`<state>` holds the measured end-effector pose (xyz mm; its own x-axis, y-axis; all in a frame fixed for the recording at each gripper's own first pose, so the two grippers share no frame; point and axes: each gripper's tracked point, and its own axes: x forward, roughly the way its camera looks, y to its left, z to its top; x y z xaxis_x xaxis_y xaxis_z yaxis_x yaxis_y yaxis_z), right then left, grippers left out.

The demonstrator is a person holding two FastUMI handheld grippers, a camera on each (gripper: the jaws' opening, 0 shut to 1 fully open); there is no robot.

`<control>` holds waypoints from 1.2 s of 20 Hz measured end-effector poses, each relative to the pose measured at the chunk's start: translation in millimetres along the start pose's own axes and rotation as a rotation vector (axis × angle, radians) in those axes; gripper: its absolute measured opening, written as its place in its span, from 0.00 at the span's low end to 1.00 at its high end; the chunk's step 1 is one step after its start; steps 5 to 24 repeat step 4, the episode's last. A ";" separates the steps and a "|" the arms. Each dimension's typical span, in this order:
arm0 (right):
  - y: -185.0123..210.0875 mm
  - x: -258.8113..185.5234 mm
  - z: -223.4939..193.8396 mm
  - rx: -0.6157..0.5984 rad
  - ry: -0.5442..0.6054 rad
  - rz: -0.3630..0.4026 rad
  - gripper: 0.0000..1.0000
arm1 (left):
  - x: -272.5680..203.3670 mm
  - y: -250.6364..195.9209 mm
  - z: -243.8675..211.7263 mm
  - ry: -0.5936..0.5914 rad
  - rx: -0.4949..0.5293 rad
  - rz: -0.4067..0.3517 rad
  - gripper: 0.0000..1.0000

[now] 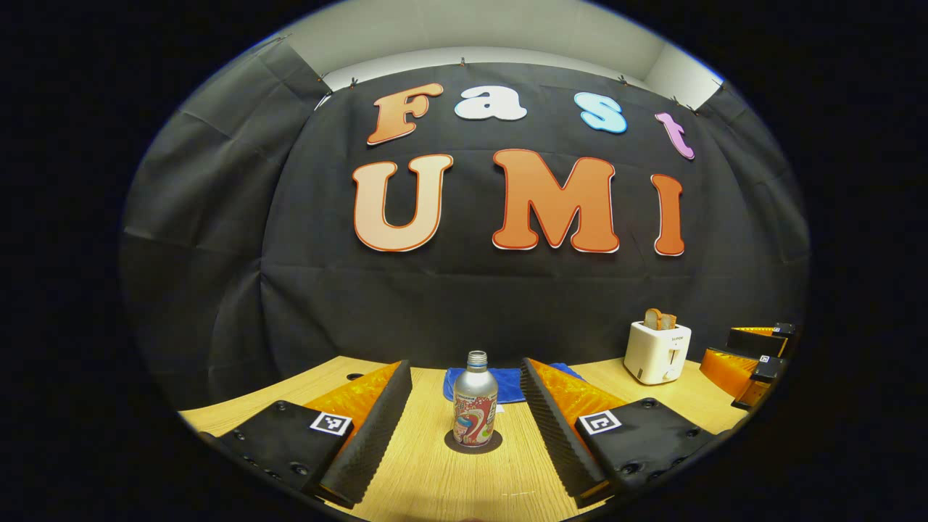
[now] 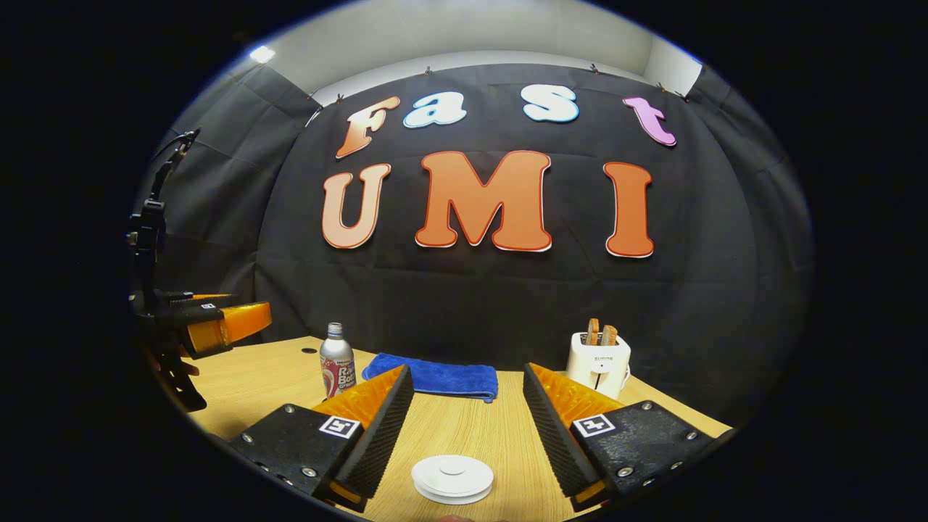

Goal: Open the teacup lid with one hand, grasp the water bottle and pour water into the teacup with the other hand; after pouring, place the water bottle on the coaster and then close the teacup lid.

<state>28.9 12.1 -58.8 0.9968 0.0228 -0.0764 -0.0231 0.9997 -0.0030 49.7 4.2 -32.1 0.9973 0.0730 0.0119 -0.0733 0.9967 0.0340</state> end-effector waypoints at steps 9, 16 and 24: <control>-3.3 3.5 9.5 -0.002 -0.017 -0.010 0.91 | 1.7 -4.0 4.9 -0.011 0.007 -0.008 0.97; -3.3 3.5 9.5 -0.002 -0.017 -0.010 0.91 | 1.7 -4.0 4.9 -0.011 0.007 -0.008 0.97; -3.3 3.5 9.5 -0.002 -0.017 -0.010 0.91 | 1.7 -4.0 4.9 -0.011 0.007 -0.008 0.97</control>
